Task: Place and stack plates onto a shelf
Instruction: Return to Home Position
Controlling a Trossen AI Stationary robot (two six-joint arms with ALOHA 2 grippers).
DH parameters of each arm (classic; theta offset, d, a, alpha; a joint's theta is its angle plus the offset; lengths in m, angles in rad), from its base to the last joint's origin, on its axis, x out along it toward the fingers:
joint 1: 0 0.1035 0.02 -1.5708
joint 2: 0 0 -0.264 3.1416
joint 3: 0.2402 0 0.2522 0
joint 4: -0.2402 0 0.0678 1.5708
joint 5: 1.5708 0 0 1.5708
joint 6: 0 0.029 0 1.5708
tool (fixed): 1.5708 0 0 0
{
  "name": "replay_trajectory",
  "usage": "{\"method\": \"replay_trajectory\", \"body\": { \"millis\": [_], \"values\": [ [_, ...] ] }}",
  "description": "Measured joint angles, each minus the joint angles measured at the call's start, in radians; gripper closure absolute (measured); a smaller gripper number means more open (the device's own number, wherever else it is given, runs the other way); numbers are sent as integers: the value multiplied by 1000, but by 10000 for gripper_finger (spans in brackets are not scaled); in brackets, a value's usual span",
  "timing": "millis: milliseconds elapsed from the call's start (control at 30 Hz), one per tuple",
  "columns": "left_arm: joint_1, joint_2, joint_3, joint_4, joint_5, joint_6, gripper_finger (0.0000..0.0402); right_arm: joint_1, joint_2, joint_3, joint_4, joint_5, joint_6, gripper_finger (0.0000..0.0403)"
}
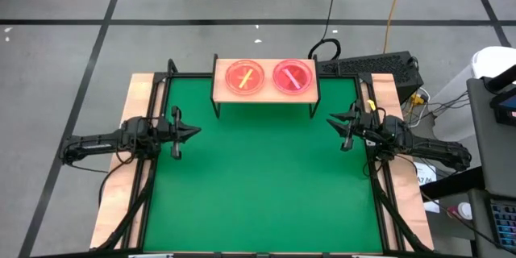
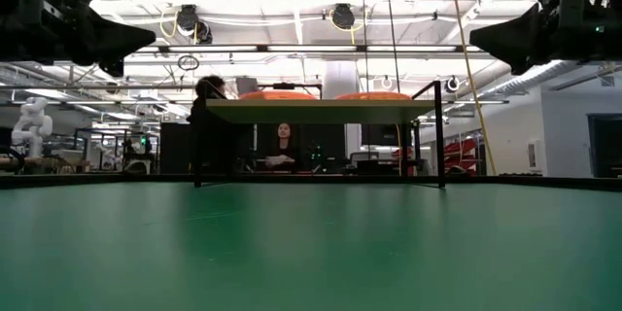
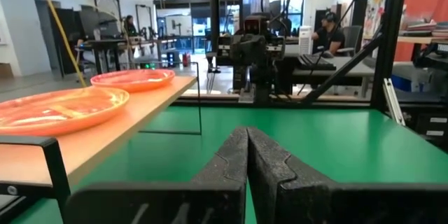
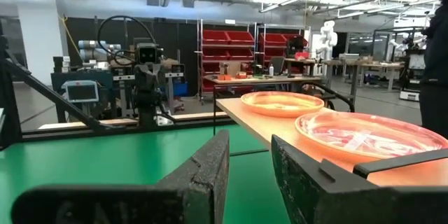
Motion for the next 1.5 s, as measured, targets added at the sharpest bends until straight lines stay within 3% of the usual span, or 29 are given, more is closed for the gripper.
{"method": "replay_trajectory", "body": {
  "millis": [200, 467, 1500],
  "values": [
    [0, 0, 0, 0, 0, 15, 398, 0, 0, -1, 0, 1, 0, 320],
    [0, 0, 0, -7, 0, 15, 398, 0, 0, -2, 0, 0, -9, 397],
    [0, 0, 1, -65, -1, -12, 398, 0, 0, -2, 1, -1, 4, 403]
  ]
}}
